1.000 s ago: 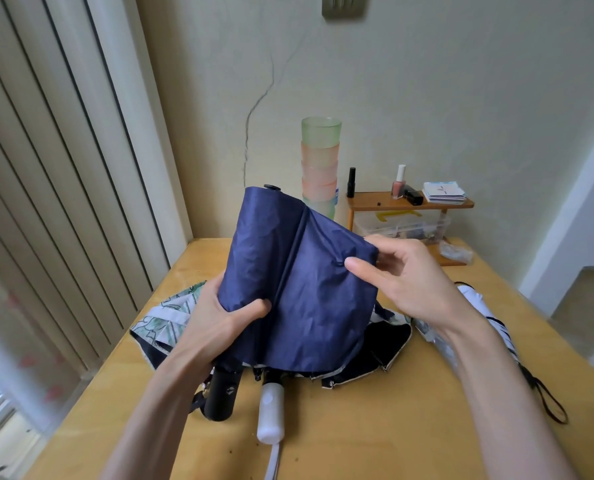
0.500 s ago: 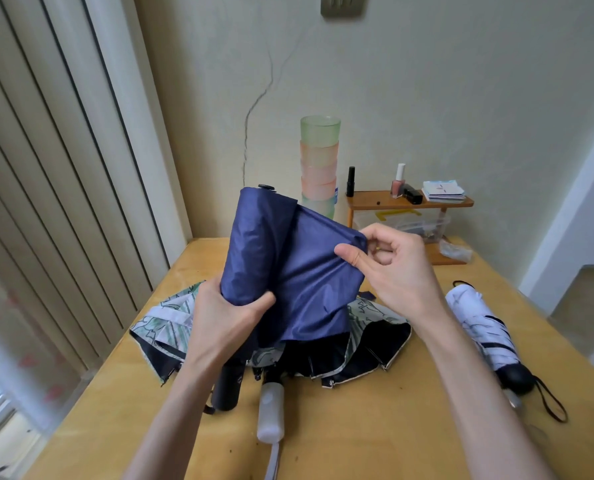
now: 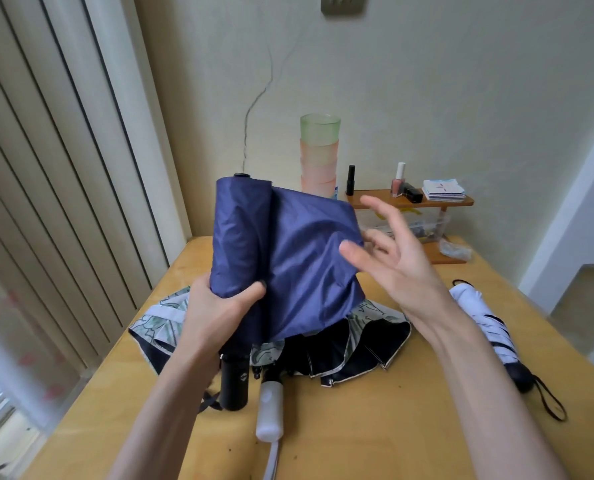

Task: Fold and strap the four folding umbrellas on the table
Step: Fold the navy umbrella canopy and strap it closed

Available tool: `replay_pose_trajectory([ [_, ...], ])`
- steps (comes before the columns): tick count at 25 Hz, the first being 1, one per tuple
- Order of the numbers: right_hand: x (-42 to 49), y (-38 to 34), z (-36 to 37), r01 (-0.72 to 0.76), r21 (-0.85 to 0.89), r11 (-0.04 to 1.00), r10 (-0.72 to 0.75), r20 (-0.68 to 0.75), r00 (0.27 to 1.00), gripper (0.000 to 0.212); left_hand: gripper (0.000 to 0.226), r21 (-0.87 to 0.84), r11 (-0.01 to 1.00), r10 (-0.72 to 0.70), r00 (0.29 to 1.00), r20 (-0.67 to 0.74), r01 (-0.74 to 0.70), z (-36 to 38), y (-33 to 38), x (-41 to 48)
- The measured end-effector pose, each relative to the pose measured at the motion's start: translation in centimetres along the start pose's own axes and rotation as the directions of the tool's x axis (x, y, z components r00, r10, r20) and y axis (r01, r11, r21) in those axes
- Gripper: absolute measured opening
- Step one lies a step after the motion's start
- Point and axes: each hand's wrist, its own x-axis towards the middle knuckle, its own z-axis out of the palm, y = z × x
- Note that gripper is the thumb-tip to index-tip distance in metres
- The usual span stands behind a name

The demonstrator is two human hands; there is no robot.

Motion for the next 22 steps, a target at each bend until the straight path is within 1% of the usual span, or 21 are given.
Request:
replay_pose_trajectory([
  [1, -0.2, 0.0, -0.2, -0.025, -0.045, 0.999, 0.031, 0.127, 0.991, 0.098, 0.026, -0.033, 0.999, -0.026, 0.999, -0.028, 0.025, 0.0, 0.0, 0.1],
  [2, -0.4, 0.1, -0.3, -0.008, -0.134, 0.991, 0.039, 0.231, 0.972, 0.109, 0.024, -0.05, 0.998, -0.04, 0.998, -0.056, 0.037, -0.1, -0.1, 0.3],
  [3, -0.5, 0.4, -0.1, 0.04, -0.211, 0.977, 0.021, 0.28, 0.96, 0.111, 0.023, -0.057, 0.998, -0.043, 0.996, -0.077, 0.039, -0.2, 0.0, 0.4],
  [4, -0.5, 0.6, 0.3, 0.087, -0.258, 0.962, -0.012, 0.277, 0.961, 0.102, 0.023, -0.061, 0.997, -0.041, 0.995, -0.089, 0.036, -0.3, -0.1, 0.6],
  [7, -0.3, 1.1, 1.2, 0.161, -0.277, 0.947, -0.096, 0.236, 0.967, 0.069, 0.017, -0.07, 0.996, -0.057, 0.992, -0.116, 0.049, -0.4, -0.2, 0.8],
  [9, -0.2, 1.5, 1.1, 0.166, -0.29, 0.943, -0.094, 0.247, 0.964, 0.057, 0.016, -0.079, 0.995, -0.077, 0.99, -0.121, 0.068, -0.4, -0.3, 0.8],
  [10, -0.1, 1.7, 1.0, 0.169, -0.3, 0.939, -0.101, 0.229, 0.968, 0.053, 0.016, -0.085, 0.994, -0.082, 0.989, -0.12, 0.072, -0.4, -0.3, 0.9],
  [14, 0.4, 2.5, 1.6, 0.155, -0.312, 0.937, -0.145, 0.055, 0.988, 0.031, 0.015, -0.088, 0.994, -0.077, 0.99, -0.118, 0.067, -0.2, 0.0, 0.5],
  [16, 0.5, 2.9, 2.0, 0.155, -0.284, 0.946, -0.165, -0.013, 0.986, 0.026, 0.016, -0.113, 0.991, -0.079, 0.99, -0.117, 0.066, -0.1, 0.1, 0.4],
  [17, 0.6, 3.1, 2.1, 0.164, -0.271, 0.948, -0.191, -0.075, 0.979, 0.027, 0.016, -0.128, 0.989, -0.087, 0.989, -0.119, 0.071, 0.0, 0.1, 0.3],
  [18, 0.7, 3.4, 2.2, 0.177, -0.262, 0.949, -0.222, -0.153, 0.963, 0.029, 0.016, -0.147, 0.986, -0.097, 0.988, -0.122, 0.079, 0.0, 0.2, 0.3],
  [20, 0.8, 3.7, 2.7, 0.204, -0.259, 0.944, -0.281, -0.309, 0.909, 0.034, 0.018, -0.215, 0.972, -0.126, 0.982, -0.143, 0.094, 0.2, 0.1, 0.4],
  [22, 0.7, 3.9, 3.5, 0.222, -0.279, 0.934, -0.324, -0.406, 0.854, 0.036, 0.019, -0.281, 0.954, -0.155, 0.973, -0.173, 0.102, 0.2, 0.0, 0.6],
])
